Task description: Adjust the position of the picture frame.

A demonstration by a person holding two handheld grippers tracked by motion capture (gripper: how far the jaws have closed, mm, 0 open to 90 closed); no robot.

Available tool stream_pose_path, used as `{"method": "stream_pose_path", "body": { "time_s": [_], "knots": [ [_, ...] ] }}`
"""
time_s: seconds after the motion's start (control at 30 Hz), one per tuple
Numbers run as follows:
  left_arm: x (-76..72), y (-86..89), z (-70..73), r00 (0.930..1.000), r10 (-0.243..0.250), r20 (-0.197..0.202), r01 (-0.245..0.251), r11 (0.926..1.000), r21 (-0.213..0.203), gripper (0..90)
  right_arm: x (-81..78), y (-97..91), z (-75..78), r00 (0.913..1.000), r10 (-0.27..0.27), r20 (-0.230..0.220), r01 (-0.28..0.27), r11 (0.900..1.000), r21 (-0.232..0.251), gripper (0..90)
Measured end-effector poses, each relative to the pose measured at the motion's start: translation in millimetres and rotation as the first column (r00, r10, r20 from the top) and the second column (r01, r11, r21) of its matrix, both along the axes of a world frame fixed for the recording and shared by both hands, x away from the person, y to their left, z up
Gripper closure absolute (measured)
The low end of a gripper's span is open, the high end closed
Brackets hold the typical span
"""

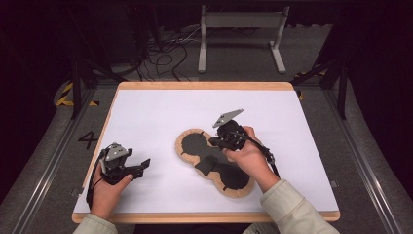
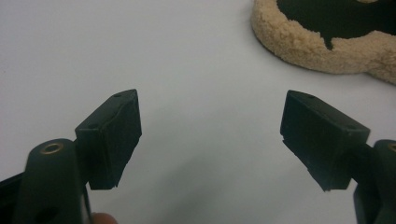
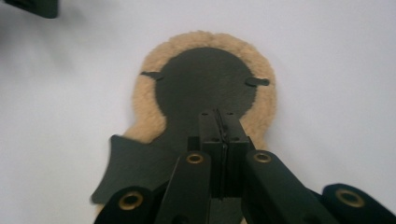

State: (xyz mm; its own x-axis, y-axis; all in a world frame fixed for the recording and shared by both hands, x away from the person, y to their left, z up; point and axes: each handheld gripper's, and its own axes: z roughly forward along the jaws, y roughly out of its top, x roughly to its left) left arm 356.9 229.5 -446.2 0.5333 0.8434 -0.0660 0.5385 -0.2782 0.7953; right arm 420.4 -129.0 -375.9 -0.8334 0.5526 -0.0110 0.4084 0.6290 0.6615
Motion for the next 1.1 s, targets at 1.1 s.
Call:
{"method": "stream_pose_path", "body": {
  "time_s": [1.1],
  "knots": [
    [14.9, -18.7, 2.8, 0.998, -0.063, -0.003, 0.063, 0.998, -0.007, 21.7, -72.2, 1.3, -16.4, 0.9694, 0.178, -0.168, -0.199, 0.9738, -0.111, 90.0]
  ]
}}
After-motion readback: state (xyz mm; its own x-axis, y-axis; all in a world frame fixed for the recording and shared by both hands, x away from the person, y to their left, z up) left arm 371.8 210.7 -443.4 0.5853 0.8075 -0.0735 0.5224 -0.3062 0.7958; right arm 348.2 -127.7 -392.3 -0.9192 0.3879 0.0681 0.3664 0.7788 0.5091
